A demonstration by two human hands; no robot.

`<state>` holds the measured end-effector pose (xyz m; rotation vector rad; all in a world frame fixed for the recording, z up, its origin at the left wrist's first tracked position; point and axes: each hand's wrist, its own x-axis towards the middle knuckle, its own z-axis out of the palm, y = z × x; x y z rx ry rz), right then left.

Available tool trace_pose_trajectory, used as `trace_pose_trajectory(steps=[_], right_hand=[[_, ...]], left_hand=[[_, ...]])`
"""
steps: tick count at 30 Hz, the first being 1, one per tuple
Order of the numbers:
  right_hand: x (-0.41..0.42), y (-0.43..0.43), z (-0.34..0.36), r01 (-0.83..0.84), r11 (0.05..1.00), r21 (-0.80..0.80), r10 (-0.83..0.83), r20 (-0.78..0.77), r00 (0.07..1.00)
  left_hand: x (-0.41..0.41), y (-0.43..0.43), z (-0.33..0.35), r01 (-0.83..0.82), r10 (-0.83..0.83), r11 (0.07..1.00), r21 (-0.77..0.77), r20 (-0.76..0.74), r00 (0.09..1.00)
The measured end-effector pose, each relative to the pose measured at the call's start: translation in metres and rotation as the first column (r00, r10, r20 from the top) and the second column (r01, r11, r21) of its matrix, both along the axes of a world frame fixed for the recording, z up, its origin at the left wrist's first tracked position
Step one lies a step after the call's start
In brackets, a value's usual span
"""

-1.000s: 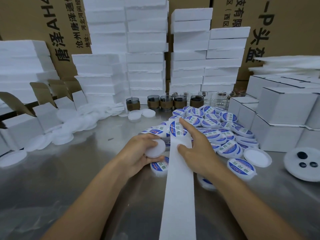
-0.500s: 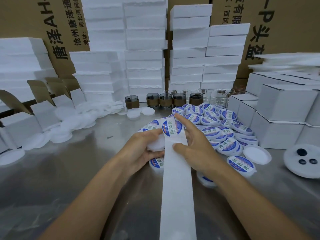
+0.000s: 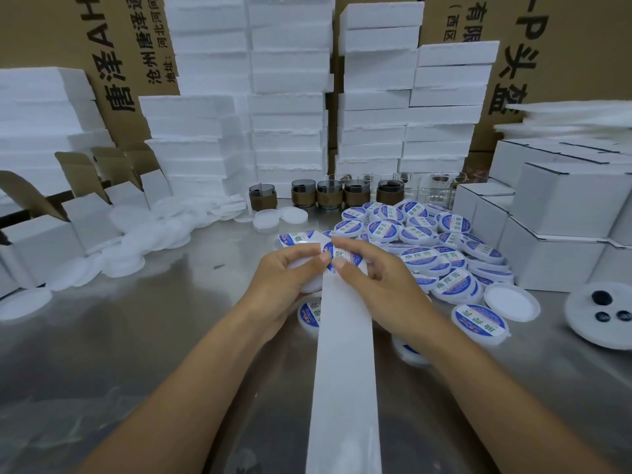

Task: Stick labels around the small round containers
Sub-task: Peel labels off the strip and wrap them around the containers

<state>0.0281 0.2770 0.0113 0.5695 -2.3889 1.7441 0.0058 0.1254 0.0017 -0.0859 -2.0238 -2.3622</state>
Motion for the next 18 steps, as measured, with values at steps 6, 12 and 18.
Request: trace_pose_trajectory(steps=[6,12,18], right_hand=[[-0.0047,0.0045,-0.0063,0.420,0.904,0.079,-0.388,-0.264,0.883],[-0.0038,0.0029,-0.0066,0.455,0.844,0.284,-0.339,-0.376,0.863],[-0.0035,0.0030,-0.0064,0.411,0.874,0.259,-0.302,-0.373,0.877]], left_hand=[[-0.0003,0.0008,-0.0016,-0.012,0.012,1.000,0.017,-0.009,1.000],[0.0052,0.0009,0.0004,0.091,-0.093,0.995,-0.041,-0.065,0.994],[0.0039,0.0012,-0.0009,0.087,-0.093,0.991,-0.098,-0.054,0.994]])
